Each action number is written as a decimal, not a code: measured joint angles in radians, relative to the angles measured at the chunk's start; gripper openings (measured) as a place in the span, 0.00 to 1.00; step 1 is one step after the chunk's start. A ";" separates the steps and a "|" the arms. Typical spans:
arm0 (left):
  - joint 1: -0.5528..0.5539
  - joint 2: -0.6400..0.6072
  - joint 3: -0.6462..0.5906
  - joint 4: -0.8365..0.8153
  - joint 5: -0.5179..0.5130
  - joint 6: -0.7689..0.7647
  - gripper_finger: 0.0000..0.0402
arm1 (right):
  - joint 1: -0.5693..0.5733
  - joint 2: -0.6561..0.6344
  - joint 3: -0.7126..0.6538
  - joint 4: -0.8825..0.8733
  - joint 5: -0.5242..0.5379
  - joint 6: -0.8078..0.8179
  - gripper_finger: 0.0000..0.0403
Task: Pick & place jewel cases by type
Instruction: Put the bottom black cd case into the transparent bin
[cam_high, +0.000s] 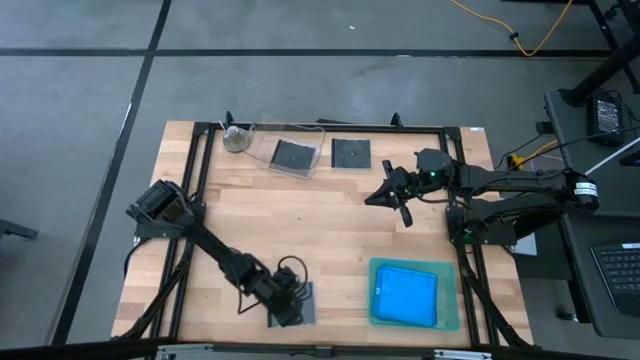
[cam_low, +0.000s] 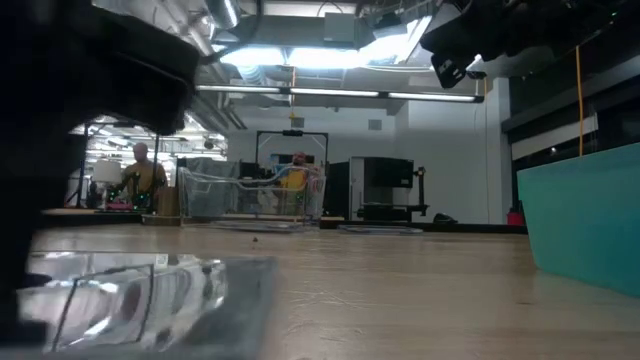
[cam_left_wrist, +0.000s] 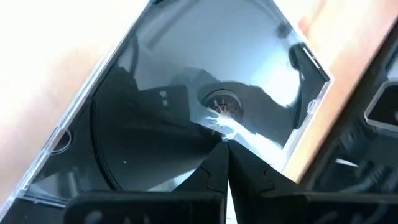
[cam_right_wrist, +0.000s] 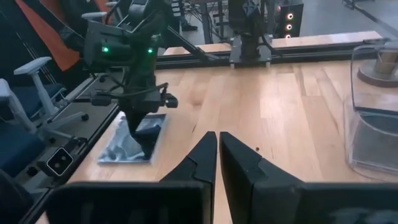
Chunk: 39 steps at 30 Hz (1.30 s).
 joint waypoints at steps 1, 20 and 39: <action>0.017 0.000 0.001 -0.012 0.002 0.022 0.00 | 0.000 0.000 0.000 -0.001 0.000 0.006 0.06; 0.437 0.001 -0.002 -0.102 -0.015 0.523 0.01 | 0.000 0.000 0.000 -0.114 -0.002 0.010 0.06; 0.632 -0.096 -0.013 -0.030 -0.001 0.672 0.00 | 0.000 0.006 0.000 -0.270 0.099 0.133 0.05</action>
